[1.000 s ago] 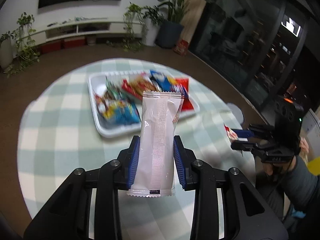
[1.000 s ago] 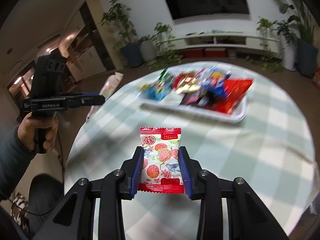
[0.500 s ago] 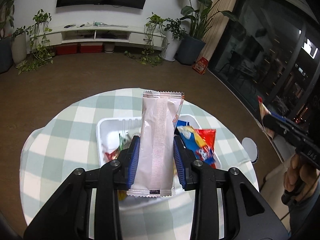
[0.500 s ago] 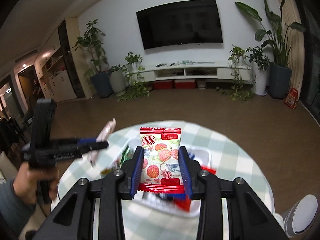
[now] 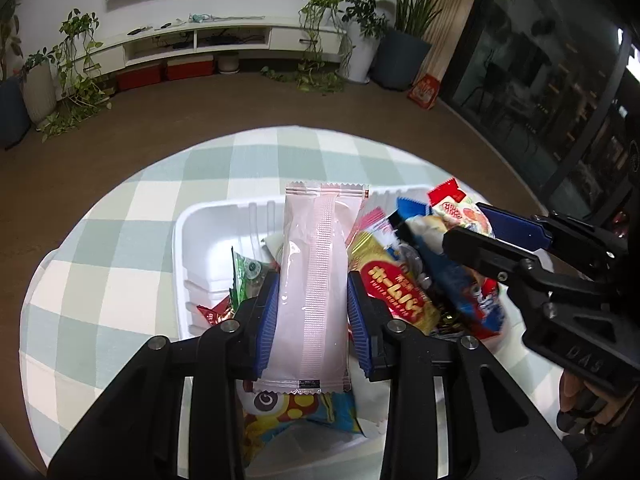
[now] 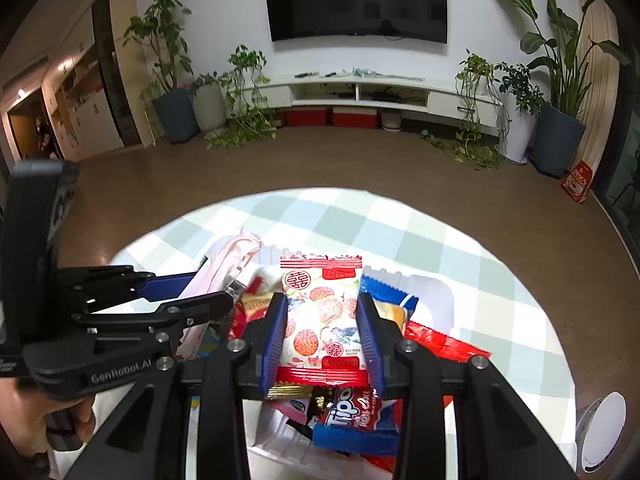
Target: Organize snacks
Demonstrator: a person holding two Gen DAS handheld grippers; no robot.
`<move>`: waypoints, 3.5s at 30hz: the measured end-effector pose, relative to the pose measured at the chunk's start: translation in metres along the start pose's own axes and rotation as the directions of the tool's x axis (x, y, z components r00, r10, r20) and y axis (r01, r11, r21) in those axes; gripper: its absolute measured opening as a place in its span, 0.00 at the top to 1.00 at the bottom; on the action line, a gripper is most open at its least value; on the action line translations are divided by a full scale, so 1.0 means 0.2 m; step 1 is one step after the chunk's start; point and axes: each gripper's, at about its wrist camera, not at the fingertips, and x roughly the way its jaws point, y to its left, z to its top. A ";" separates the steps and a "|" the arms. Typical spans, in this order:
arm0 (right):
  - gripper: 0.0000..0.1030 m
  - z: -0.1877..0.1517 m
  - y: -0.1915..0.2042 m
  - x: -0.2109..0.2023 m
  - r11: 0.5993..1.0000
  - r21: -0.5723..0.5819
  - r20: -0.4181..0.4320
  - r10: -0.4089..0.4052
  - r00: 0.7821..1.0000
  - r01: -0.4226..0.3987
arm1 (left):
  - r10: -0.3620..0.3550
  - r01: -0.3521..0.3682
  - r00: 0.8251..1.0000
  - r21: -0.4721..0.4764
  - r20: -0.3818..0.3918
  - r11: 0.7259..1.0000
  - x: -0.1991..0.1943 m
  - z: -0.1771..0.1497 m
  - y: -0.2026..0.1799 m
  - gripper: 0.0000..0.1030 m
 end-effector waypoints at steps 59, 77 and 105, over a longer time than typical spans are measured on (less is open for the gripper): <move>0.04 -0.84 0.00 -0.98 0.969 0.229 0.209 -0.138 0.968 0.089 | 0.420 -0.334 0.844 -0.285 0.333 0.898 -1.12 -1.10 -0.44 0.00; 0.01 -1.07 0.22 -1.39 0.977 0.143 0.285 -0.195 0.939 0.160 | 0.481 -0.415 0.841 -0.275 0.248 0.867 -1.36 -1.28 -0.68 0.00; 0.00 -1.18 0.27 -1.34 0.969 0.132 0.200 -0.232 0.952 0.208 | 0.419 -0.366 0.878 -0.237 0.232 0.900 -1.36 -1.33 -0.79 0.00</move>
